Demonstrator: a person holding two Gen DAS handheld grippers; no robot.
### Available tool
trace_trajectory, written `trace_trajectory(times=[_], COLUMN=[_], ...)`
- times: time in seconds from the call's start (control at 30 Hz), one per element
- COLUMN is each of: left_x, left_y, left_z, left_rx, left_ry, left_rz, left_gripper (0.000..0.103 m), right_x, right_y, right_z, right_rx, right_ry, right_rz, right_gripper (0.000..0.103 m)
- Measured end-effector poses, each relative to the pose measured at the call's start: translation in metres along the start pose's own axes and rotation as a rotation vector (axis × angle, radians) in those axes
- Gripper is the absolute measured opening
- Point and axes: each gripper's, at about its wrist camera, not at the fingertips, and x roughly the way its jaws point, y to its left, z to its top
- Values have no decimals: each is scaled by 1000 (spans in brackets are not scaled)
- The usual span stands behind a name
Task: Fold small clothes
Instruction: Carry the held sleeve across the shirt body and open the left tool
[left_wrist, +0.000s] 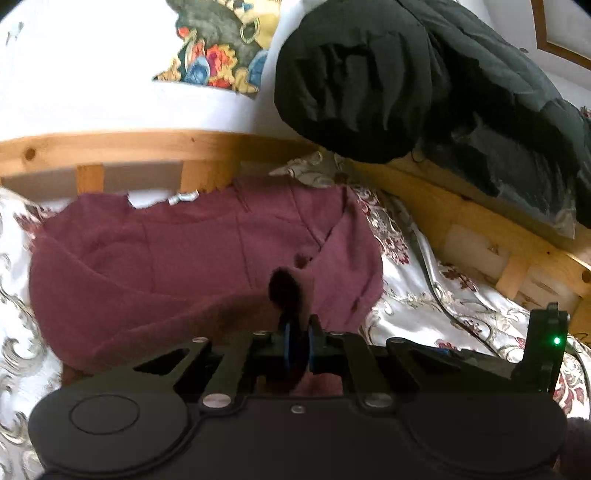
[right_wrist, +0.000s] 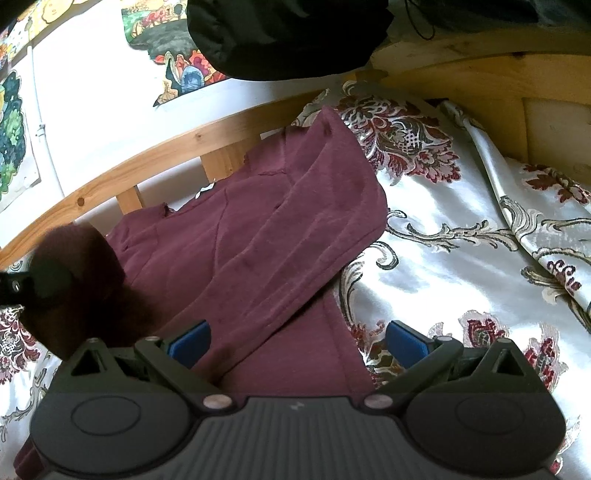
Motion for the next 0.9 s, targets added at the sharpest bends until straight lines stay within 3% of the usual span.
trace_trajectory(times=[0.17, 0.27, 0.37, 0.4, 0.5, 0.57, 0.67, 0.8, 0.9], left_x=[7, 4, -2, -3, -11, -15, -20, -14, 0], left_y=[5, 10, 24, 30, 62, 85, 122, 169, 201], left_z=[-8, -10, -10, -8, 11, 34, 80, 119, 126], left_rx=[-54, -75, -104, -112, -131, -117, -75, -106, -170], left_ry=[46, 52, 69, 85, 177, 228, 280, 320, 279], left_rz=[-30, -33, -2, 21, 133, 217, 366, 494, 482], left_gripper=[13, 21, 40, 50, 56, 59, 76, 79, 77], right_x=[1, 3, 4, 4, 3, 2, 1, 8, 13], right_y=[-1, -1, 0, 1, 6, 11, 19, 27, 32], right_z=[0, -1, -2, -2, -2, -1, -1, -5, -10], right_rx=[8, 8, 4, 0, -23, -39, -71, -92, -118], right_ry=[4, 8, 6, 4, -8, -16, -31, -1, 25], right_rz=[-4, -5, 7, 17, 64, 109, 173, 236, 255], right_gripper=[103, 103, 103, 103, 103, 103, 102, 87, 72])
